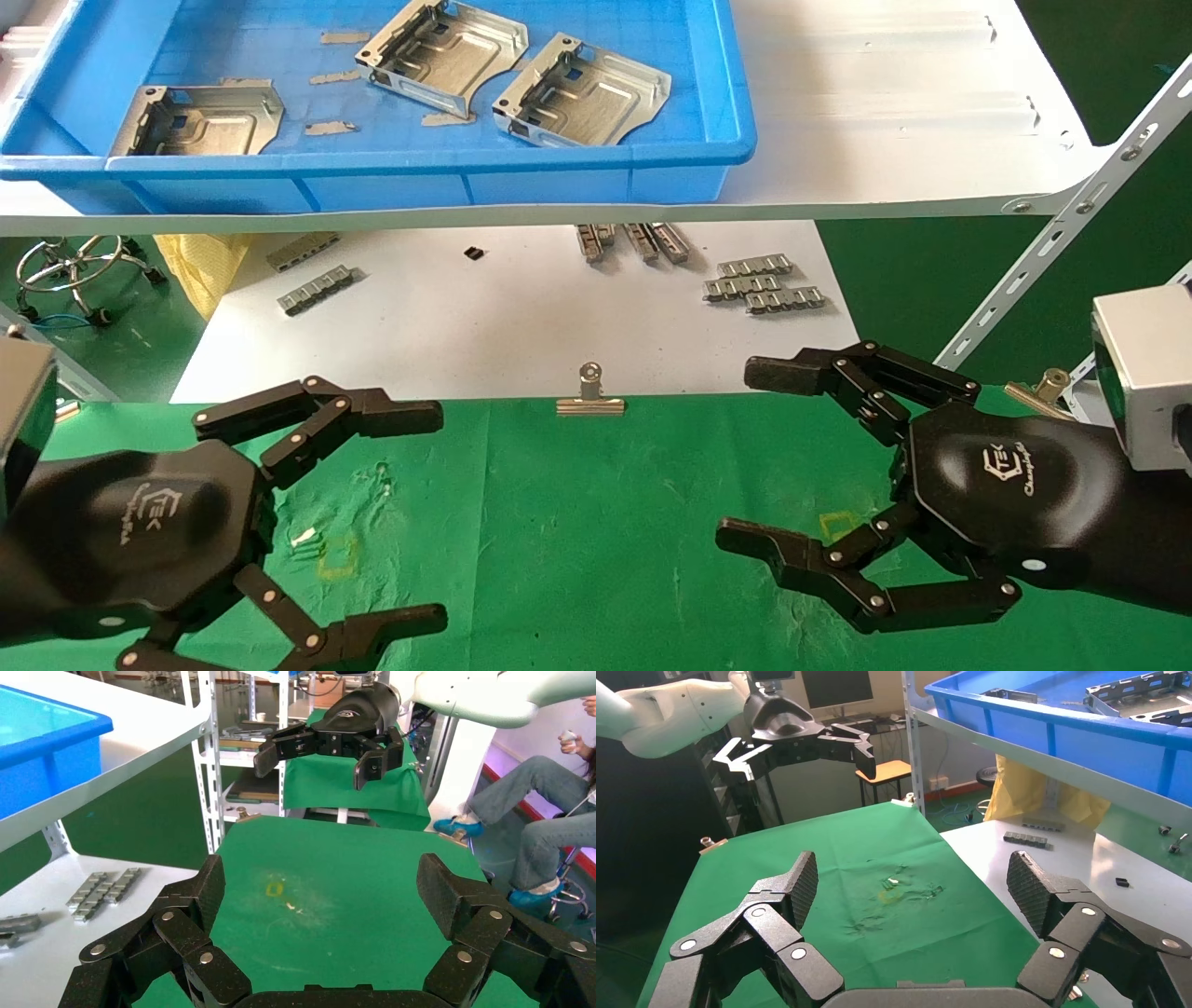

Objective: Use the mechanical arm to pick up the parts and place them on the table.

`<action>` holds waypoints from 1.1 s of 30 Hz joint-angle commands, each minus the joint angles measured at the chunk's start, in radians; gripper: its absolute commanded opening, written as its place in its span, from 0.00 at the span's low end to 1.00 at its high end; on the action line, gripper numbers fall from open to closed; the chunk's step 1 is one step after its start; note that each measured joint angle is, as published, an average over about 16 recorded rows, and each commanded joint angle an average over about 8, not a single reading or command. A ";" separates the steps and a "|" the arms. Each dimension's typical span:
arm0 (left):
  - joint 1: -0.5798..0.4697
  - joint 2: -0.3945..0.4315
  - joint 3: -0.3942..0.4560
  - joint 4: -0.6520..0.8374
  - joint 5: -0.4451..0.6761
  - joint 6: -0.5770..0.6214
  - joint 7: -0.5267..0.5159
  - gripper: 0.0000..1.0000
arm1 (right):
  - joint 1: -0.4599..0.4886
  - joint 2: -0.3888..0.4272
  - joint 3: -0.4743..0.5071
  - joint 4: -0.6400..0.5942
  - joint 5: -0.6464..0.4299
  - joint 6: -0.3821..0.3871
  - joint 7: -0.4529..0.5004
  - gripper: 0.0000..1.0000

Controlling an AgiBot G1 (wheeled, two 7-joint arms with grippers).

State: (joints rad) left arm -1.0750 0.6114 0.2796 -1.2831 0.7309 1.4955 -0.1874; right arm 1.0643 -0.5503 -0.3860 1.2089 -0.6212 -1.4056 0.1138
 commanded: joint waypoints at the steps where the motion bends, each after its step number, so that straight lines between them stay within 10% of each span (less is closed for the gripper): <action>1: 0.000 0.000 0.000 0.000 0.000 0.000 0.000 1.00 | 0.000 0.000 0.000 0.000 0.000 0.000 0.000 0.99; 9: 0.000 0.000 0.000 0.000 0.000 0.000 0.000 1.00 | 0.000 0.000 0.000 0.000 0.000 0.000 0.000 0.00; 33: 0.000 0.000 0.000 0.000 0.000 0.000 0.000 1.00 | 0.000 0.000 0.000 0.000 0.000 0.000 0.000 0.00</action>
State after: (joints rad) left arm -1.0750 0.6114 0.2796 -1.2831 0.7309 1.4955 -0.1874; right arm 1.0643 -0.5503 -0.3860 1.2088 -0.6212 -1.4056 0.1138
